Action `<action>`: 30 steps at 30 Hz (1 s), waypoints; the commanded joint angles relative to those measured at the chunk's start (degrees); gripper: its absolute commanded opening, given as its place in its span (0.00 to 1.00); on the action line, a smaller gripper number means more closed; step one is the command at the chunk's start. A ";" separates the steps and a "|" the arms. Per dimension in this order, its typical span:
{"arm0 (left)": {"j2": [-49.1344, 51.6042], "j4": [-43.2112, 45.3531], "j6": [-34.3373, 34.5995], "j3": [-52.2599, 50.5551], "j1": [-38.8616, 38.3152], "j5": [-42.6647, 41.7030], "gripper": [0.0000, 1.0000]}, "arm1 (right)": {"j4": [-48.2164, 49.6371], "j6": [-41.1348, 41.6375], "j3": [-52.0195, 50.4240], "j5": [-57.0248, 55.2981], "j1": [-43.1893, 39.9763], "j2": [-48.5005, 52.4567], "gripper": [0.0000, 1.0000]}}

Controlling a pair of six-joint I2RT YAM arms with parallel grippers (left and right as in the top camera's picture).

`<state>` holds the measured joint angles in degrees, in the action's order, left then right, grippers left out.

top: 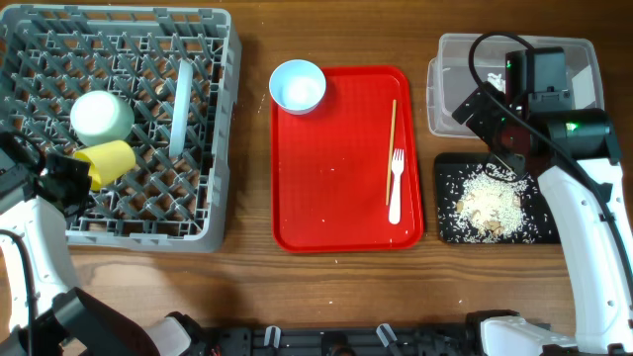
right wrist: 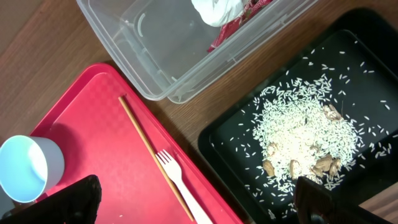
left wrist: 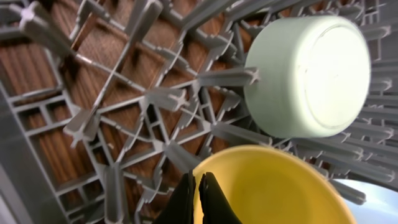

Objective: Sort waste into correct bins and load items into the dishwasher rack

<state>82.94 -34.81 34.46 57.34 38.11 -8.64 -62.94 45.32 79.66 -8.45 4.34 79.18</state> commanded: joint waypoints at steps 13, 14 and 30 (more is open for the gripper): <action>-13.09 1.03 0.33 -0.33 0.42 -0.52 0.04 | -0.04 -0.28 0.35 -0.96 -0.07 0.11 1.00; -15.72 1.01 0.33 -0.33 0.39 -0.55 0.04 | -0.04 -0.28 0.35 -0.96 -0.07 0.11 1.00; -7.52 11.26 -5.29 -0.35 -14.19 3.32 0.04 | -0.04 -0.28 0.35 -0.96 -0.07 0.11 1.00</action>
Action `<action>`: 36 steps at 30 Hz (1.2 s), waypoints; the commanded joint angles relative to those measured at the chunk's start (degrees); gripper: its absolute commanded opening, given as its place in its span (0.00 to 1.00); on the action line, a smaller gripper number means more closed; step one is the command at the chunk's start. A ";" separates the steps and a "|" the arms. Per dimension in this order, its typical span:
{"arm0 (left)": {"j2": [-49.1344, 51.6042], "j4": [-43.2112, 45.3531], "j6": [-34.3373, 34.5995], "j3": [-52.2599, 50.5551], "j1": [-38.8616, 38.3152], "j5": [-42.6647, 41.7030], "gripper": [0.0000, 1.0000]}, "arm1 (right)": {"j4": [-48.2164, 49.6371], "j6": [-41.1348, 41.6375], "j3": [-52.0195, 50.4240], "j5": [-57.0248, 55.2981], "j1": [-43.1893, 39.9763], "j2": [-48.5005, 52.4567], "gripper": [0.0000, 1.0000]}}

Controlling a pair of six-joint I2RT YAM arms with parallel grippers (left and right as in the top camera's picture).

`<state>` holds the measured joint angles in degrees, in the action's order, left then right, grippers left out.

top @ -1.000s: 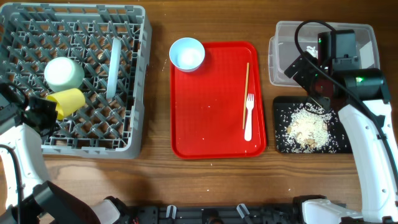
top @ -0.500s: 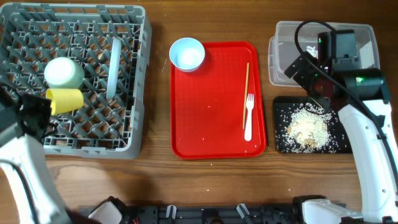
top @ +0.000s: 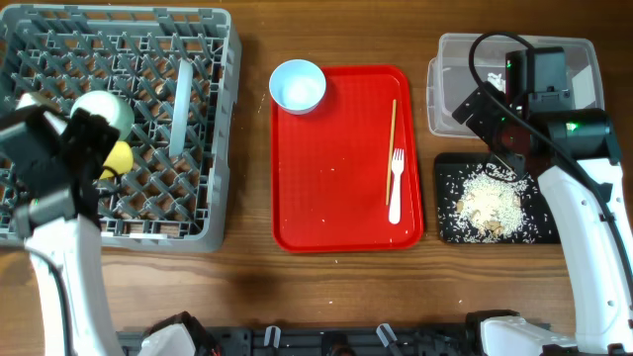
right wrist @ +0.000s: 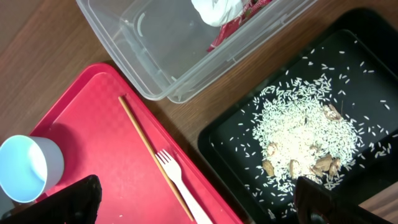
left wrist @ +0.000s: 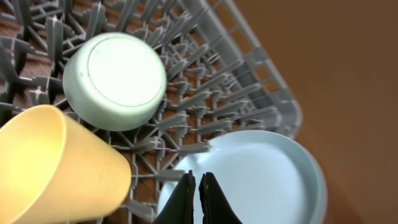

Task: Sort waste into correct bins and load items into the dishwasher rack
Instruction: 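Push the cup down between the rack tines and open the left gripper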

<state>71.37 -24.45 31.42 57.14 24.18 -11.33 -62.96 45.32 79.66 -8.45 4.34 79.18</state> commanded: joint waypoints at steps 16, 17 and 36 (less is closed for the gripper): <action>7.02 -1.22 -2.49 -0.15 4.22 10.51 0.04 | -0.02 -0.31 0.35 -0.96 -0.07 0.11 1.00; 7.04 -1.36 -2.49 -0.15 4.22 10.54 0.04 | -0.02 -0.28 0.35 -0.96 -0.07 0.11 1.00; 12.66 -1.95 -2.71 -1.01 7.50 13.35 0.04 | -0.02 -0.28 0.35 -0.96 -0.07 0.11 1.00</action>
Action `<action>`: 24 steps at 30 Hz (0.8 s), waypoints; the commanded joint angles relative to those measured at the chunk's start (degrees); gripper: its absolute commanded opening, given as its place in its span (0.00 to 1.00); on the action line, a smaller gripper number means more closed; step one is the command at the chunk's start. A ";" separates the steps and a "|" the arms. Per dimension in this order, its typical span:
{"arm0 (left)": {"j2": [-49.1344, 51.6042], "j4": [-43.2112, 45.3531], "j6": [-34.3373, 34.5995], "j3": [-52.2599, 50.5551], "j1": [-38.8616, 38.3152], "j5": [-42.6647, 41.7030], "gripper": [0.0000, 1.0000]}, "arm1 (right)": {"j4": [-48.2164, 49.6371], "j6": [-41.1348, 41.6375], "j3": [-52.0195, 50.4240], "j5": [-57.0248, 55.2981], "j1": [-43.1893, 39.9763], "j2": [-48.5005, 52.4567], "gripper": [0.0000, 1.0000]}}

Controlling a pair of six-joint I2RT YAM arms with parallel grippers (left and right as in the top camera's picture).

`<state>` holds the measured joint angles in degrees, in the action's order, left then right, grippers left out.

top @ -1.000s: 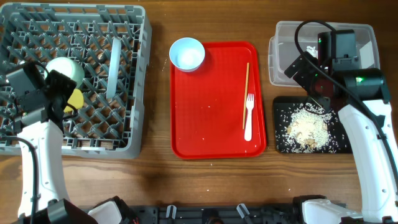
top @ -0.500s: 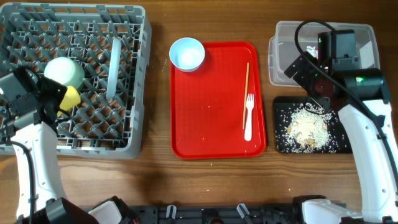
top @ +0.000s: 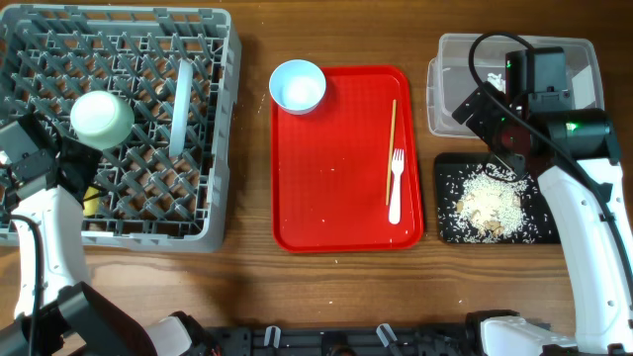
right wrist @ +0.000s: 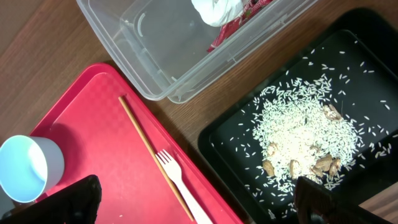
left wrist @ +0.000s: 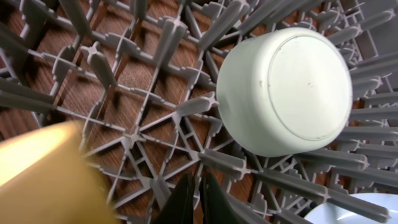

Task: Sort waste into correct bins and load items into the dishwasher rack
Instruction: 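Push the cup down between the rack tines and open the left gripper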

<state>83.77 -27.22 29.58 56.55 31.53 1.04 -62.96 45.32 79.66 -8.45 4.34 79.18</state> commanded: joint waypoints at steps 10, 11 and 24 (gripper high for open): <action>-4.07 1.92 -0.85 -0.39 0.15 -7.78 0.04 | -0.02 -0.28 0.35 -0.96 -0.07 0.11 1.00; -5.57 1.86 -0.85 -0.39 0.15 -8.81 0.04 | -0.02 -0.28 0.35 -0.96 -0.07 0.11 1.00; -13.09 -8.68 2.86 -0.42 2.91 4.59 0.04 | -0.02 -0.31 0.35 -0.96 -0.07 0.11 1.00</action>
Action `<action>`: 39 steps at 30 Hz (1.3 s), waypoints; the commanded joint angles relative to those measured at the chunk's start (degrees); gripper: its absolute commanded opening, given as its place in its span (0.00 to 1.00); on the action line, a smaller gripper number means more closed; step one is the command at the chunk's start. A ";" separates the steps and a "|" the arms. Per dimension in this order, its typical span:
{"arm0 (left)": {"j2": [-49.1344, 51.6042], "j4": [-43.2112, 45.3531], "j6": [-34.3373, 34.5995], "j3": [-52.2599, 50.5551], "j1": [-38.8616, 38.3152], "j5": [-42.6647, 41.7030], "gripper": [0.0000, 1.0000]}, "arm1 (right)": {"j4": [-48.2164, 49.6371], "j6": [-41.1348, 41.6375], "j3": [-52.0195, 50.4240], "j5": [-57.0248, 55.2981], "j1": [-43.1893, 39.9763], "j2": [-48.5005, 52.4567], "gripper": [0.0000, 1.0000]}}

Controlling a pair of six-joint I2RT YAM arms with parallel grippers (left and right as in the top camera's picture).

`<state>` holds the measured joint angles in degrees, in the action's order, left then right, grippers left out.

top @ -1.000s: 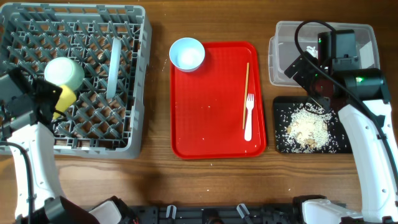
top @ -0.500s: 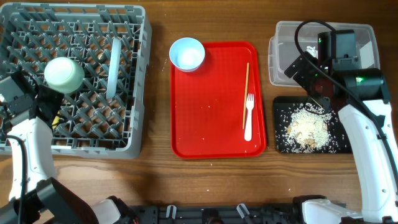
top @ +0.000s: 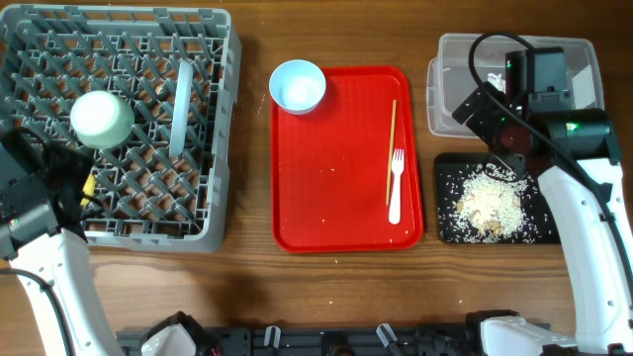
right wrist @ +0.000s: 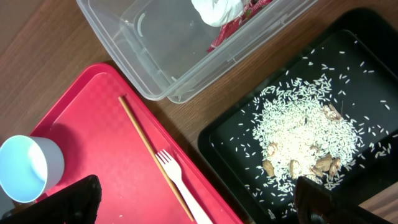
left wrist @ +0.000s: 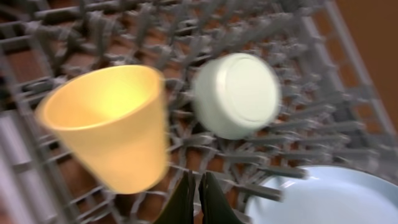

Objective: Sort waste into correct bins and load items into the dishwasher rack

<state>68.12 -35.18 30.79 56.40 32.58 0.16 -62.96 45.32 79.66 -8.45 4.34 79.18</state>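
Note:
A yellow cup sits tilted among the pegs of the grey dishwasher rack, its mouth toward the left wrist camera. Only a sliver of the cup shows in the overhead view, beside my left arm. A pale green bowl lies upturned next to it, and a light blue plate stands on edge. My left gripper is shut, just off the cup, holding nothing. The right gripper hangs wide open over the red tray, which carries a blue cup, a chopstick and a white fork.
A clear bin holding crumpled waste stands at the back right. In front of it lies a black tray of spilled rice and food scraps. My right arm reaches along the table's right side.
The left wrist camera has drawn back from the rack floor; the yellow cup now shows whole at left, with bowl and plate to its right. My left arm sits slightly nearer the table's front.
At first the yellow cup lay on its side at the rack's front left, my shut left gripper at its rim. Then the arm stood over the rack, cup beside the bowl. Later the arm was back at the rack's left edge, and now farther forward. The right arm stayed still.

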 commanded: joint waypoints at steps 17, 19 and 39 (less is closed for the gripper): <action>13.60 6.64 1.62 -0.26 7.45 3.72 0.04 | -0.02 -0.28 0.35 -0.96 -0.07 0.11 1.00; 13.97 7.37 1.62 -0.26 7.45 1.79 0.04 | -0.02 -0.28 0.35 -0.96 -0.07 0.11 1.00; -0.50 10.84 -8.11 2.03 13.29 0.44 0.77 | -0.02 -0.28 0.35 -0.96 -0.07 0.11 1.00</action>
<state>64.62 -24.21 28.08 57.60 44.21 0.56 -62.96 45.34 79.66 -8.45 4.34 79.18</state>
